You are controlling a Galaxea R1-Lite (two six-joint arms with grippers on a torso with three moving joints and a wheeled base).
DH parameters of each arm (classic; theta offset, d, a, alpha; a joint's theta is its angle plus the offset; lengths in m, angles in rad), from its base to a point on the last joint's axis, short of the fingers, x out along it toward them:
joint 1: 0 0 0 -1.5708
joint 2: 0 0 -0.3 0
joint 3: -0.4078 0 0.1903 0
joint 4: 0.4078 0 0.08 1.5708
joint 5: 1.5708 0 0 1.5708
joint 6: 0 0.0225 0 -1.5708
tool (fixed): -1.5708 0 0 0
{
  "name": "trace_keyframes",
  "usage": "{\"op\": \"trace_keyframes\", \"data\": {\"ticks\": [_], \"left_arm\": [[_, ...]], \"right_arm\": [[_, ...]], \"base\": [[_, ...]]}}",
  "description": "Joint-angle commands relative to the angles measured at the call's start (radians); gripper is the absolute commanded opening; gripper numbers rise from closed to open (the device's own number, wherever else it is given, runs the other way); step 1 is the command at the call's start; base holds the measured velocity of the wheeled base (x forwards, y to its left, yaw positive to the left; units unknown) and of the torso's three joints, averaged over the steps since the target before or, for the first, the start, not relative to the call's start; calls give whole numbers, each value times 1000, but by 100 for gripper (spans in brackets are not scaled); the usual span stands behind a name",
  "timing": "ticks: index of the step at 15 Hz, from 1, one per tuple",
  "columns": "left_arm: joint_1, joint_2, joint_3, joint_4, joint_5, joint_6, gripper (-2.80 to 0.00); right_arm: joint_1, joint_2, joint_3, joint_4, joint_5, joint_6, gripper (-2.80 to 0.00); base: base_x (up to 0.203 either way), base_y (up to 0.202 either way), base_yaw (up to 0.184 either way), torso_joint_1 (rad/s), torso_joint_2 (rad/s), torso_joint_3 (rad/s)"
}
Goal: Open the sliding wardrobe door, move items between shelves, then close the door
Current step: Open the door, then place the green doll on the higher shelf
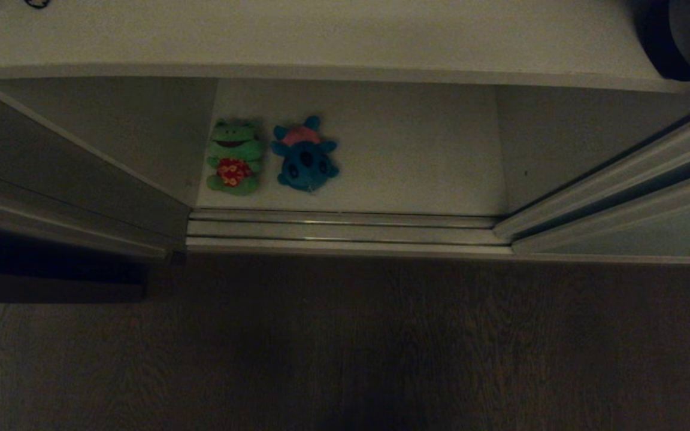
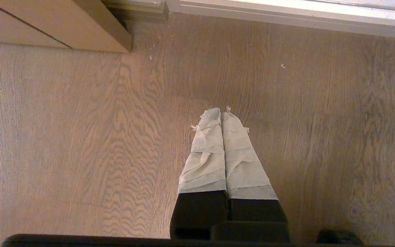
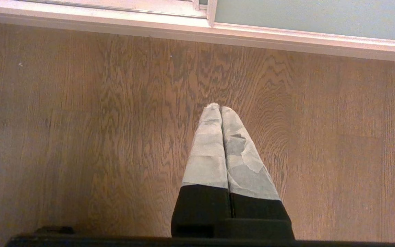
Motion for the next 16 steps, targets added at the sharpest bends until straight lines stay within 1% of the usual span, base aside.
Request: {"op": "trace_keyframes", "data": {"ticks": [1,12,13,16], "left_arm": [[0,2,0,0,0,-1,-280],[0,1,-1,1,0,-2,-280],[0,1,-1,1,0,-1,-280],[0,1,0,1,0,-3,-280]], "right_arm": [[1,-3,0,0,0,0,-280],[-1,-3,0,0,0,0,-280],[0,-3,0,0,0,0,-280],[-1,-3,0,0,0,0,-280]], "base": [[0,0,0,0,0,0],[0,0,0,0,0,0],[76,0,-7,2,-2,6],[204,0,2,3,1,-1]]}}
